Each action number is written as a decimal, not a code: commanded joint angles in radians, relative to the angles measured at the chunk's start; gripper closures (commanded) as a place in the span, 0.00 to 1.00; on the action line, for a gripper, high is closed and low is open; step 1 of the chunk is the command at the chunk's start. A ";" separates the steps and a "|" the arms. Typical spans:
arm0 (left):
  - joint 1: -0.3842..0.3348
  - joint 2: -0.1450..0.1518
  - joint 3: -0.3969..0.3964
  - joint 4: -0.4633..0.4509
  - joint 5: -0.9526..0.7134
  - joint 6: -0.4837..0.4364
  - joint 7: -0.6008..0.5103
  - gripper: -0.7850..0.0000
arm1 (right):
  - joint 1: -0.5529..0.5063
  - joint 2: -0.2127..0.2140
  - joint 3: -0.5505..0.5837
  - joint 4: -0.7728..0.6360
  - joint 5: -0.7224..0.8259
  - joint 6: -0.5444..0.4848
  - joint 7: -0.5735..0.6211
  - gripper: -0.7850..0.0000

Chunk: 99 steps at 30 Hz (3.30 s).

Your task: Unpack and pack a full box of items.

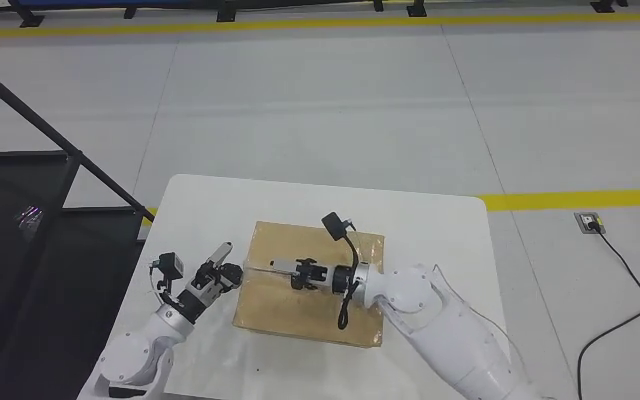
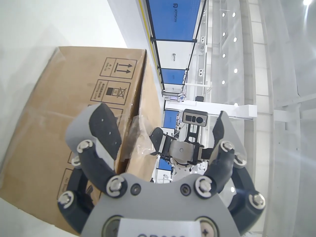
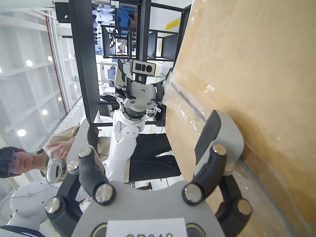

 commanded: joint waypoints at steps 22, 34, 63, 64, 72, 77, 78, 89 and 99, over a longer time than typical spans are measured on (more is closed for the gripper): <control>-0.014 -0.003 0.011 0.020 -0.034 -0.004 -0.035 0.00 | 0.190 -0.192 -0.184 0.389 0.253 -0.209 0.026 0.00; -0.019 -0.002 -0.015 0.030 -0.061 -0.010 -0.039 0.00 | 0.182 -0.187 -0.144 0.370 0.151 -0.197 0.064 0.00; 0.004 0.000 -0.045 -0.026 -0.066 -0.017 -0.026 0.00 | -0.108 -0.023 0.232 0.016 -0.054 -0.005 0.183 0.00; 0.004 0.000 -0.046 -0.027 -0.066 -0.016 -0.026 0.00 | -0.120 -0.017 0.248 0.005 -0.059 0.001 0.189 0.00; 0.008 0.002 -0.055 -0.037 -0.063 -0.014 -0.029 0.00 | -0.211 0.021 0.361 -0.073 -0.087 0.048 0.215 0.00; 0.008 0.002 -0.060 -0.037 -0.064 -0.014 -0.034 0.00 | -0.254 0.038 0.411 -0.111 -0.111 0.077 0.211 0.00; 0.008 0.002 -0.061 -0.037 -0.065 -0.013 -0.035 0.00 | -0.262 0.042 0.420 -0.117 -0.115 0.082 0.211 0.00; 0.006 0.004 -0.072 -0.028 -0.072 -0.011 -0.051 0.00 | -0.373 0.070 0.519 -0.216 -0.092 0.064 0.198 0.00; 0.002 0.006 -0.082 -0.021 -0.079 -0.019 -0.063 0.00 | -0.438 0.088 0.577 -0.265 -0.070 0.053 0.186 0.00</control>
